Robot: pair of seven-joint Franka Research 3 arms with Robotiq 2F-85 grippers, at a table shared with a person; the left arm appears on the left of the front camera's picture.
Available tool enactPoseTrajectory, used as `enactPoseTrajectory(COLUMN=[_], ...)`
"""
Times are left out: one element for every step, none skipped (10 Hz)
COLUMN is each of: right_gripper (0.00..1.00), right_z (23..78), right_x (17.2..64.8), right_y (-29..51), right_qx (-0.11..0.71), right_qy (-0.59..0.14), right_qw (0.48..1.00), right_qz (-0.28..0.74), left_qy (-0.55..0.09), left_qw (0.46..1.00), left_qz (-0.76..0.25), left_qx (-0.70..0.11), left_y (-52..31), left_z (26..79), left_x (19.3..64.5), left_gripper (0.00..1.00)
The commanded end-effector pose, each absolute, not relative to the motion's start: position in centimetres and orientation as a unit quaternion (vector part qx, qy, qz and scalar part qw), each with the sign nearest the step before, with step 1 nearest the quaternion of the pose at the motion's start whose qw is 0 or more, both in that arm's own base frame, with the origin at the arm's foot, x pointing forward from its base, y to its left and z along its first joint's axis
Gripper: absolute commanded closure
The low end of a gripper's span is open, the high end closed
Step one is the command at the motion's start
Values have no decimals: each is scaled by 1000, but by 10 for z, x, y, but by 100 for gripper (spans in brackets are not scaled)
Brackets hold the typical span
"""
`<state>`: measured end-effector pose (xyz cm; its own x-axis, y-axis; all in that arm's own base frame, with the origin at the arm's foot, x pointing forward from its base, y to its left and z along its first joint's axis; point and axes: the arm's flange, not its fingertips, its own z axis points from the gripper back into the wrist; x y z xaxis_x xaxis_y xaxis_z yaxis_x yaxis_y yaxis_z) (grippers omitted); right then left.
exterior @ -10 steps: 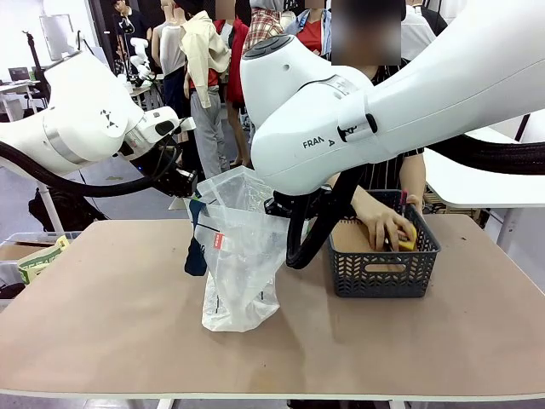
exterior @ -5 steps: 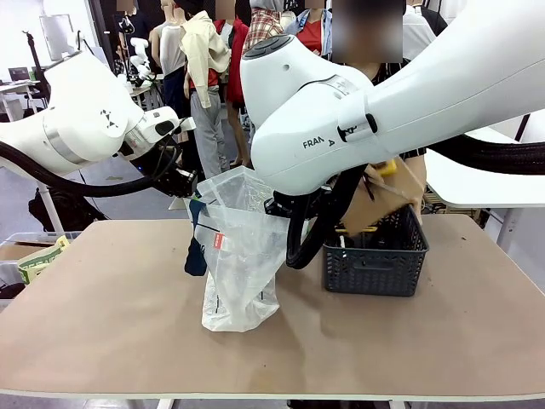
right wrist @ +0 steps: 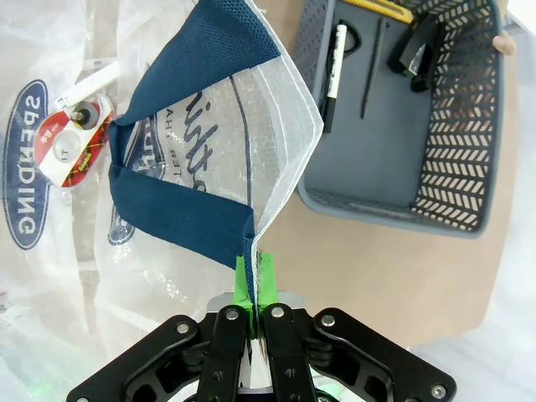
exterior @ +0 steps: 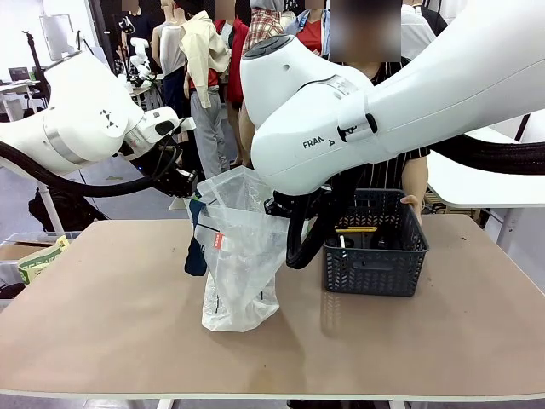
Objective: Transfer purchased items from the store into the shopping bag.
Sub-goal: Move the Reusable shopping bag to the right side of the table.
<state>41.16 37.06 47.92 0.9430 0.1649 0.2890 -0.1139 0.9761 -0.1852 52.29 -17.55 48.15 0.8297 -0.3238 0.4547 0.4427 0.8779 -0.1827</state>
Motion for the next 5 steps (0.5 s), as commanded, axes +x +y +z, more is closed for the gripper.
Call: enactPoseTrajectory(right_gripper=[100, 100, 100, 100, 100], right_z=[478, 478, 478, 478, 478], right_x=[410, 410, 410, 410, 410], right_y=[368, 368, 368, 368, 368], right_qx=[-86, -86, -86, -86, -86], right_qy=[-153, -153, -153, -153, -153], right_qw=[982, 982, 982, 982, 982], right_qz=[70, 70, 70, 70, 70], left_qy=[-211, -211, -211, -211, -211], left_qw=[946, 946, 946, 946, 946], left_qz=[-201, -201, -201, -201, -201], left_qx=[-141, -141, -141, -141, -141], left_y=[-174, -174, -174, -174, -174], left_z=[482, 482, 482, 482, 482], left_x=[523, 523, 523, 523, 523], left_gripper=[100, 100, 100, 100, 100])
